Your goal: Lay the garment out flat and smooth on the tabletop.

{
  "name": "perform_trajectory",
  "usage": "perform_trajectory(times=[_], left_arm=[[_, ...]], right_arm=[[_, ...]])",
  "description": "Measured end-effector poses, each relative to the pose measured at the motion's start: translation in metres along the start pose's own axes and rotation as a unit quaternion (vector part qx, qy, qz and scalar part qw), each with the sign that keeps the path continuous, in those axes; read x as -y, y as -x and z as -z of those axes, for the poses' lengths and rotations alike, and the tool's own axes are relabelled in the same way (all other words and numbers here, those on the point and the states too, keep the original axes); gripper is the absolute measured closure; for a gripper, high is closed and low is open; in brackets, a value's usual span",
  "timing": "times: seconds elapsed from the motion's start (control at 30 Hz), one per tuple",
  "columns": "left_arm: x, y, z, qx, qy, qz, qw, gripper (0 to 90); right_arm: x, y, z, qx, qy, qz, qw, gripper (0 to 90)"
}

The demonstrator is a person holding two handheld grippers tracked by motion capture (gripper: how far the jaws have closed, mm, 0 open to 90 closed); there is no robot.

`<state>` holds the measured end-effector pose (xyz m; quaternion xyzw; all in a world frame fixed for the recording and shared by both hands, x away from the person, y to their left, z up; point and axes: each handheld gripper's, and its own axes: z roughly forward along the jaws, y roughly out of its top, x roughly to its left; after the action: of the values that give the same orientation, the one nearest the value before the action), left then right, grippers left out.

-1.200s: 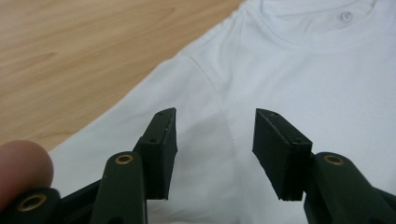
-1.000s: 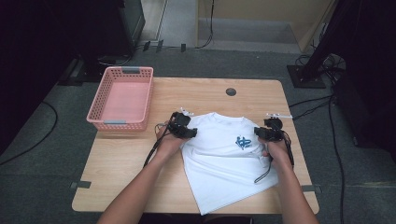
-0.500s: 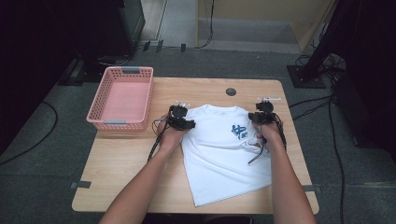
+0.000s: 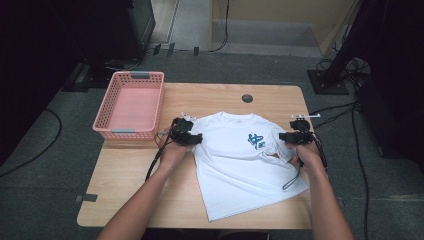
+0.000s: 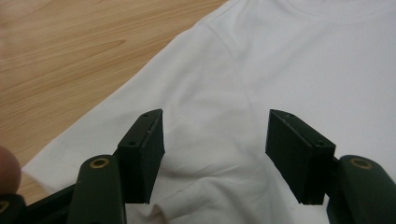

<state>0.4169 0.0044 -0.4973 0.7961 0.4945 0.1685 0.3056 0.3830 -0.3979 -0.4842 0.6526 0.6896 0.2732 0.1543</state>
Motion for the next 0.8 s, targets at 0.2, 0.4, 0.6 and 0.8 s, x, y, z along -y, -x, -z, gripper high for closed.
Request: perform_trajectory(times=[0.2,0.4,0.6,0.8], left_arm=[[0.003,-0.012,-0.005,-0.002,-0.005,0.023,0.9997,37.9],[-0.002,-0.01,-0.011,-0.021,0.0,0.017,0.9996,37.9],[-0.011,-0.009,-0.021,-0.028,0.008,0.024,0.9993,37.6],[-0.011,-0.003,-0.008,-0.011,0.032,0.029,0.999,34.9]], right_arm=[[0.013,0.007,-0.006,0.001,-0.021,0.0,0.9998,66.3],[0.005,0.014,-0.015,0.003,0.007,0.001,1.0,62.3],[-0.004,0.024,-0.027,0.012,0.053,-0.057,0.9969,59.6],[-0.005,0.024,-0.019,0.02,0.098,-0.076,0.9921,56.0]])
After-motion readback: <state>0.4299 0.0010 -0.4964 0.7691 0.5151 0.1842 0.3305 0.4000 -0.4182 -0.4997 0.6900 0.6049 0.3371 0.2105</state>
